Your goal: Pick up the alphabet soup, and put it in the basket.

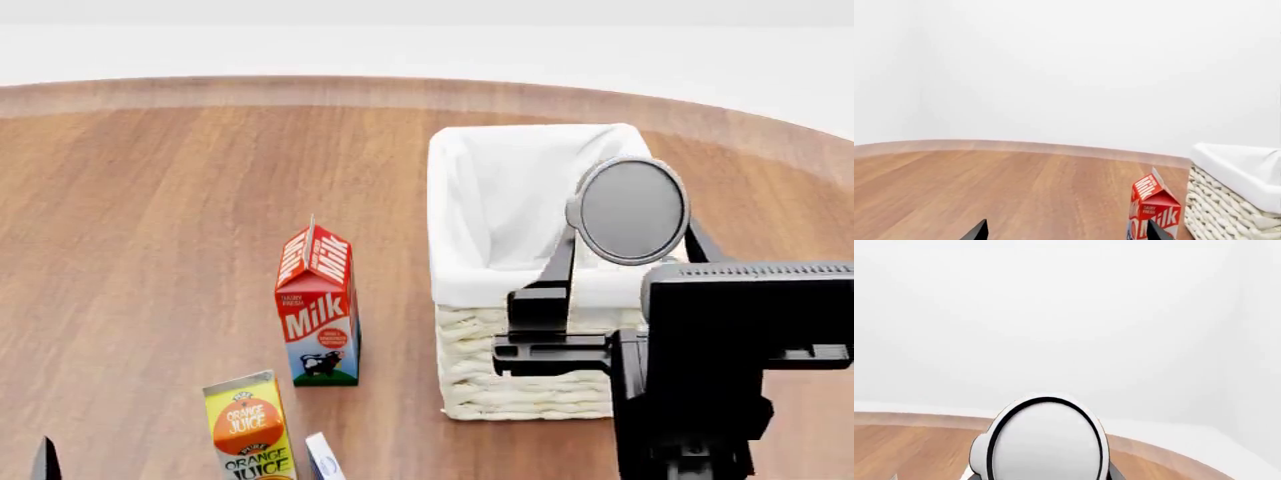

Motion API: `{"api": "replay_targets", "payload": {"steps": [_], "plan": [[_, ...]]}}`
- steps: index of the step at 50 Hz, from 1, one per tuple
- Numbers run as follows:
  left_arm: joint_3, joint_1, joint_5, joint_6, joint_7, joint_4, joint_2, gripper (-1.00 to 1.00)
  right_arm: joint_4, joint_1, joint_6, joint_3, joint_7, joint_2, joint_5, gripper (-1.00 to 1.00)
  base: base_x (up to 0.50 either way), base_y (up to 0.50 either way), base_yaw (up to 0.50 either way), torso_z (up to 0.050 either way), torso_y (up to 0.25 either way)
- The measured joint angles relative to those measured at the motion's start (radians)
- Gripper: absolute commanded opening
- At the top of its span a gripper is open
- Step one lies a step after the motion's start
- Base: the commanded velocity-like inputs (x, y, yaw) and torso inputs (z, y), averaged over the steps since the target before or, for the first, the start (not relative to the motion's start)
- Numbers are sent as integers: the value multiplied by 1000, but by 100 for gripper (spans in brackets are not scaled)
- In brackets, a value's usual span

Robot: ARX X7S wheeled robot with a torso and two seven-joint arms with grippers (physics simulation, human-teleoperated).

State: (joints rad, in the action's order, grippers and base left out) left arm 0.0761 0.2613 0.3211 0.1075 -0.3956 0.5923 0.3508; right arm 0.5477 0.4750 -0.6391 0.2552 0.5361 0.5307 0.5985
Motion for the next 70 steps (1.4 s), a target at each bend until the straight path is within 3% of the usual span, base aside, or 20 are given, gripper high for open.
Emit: {"api": "replay_targets", "payload": {"steps": [24,42,55,70], "plan": [[15,-19,2,-7,-1,-12,4,100,-316,260,-17,-39,-147,-74,100,-100,0,0,0,0,0],[24,-26,-13,-26,-9,-22,3,100,-931,626,25,42,-349,-191,41,-100,0,0,0,0,1],[31,-26,-10,-32,-14,-20,0,100,-1492,887,173,107,-457,-309,-85,-100,0,0,0,0,1],[39,-22,2,-37,-17,-11,-1,100,-1740,992,196,5,-519,-400,-300,-100,0,0,0,0,1]]}}
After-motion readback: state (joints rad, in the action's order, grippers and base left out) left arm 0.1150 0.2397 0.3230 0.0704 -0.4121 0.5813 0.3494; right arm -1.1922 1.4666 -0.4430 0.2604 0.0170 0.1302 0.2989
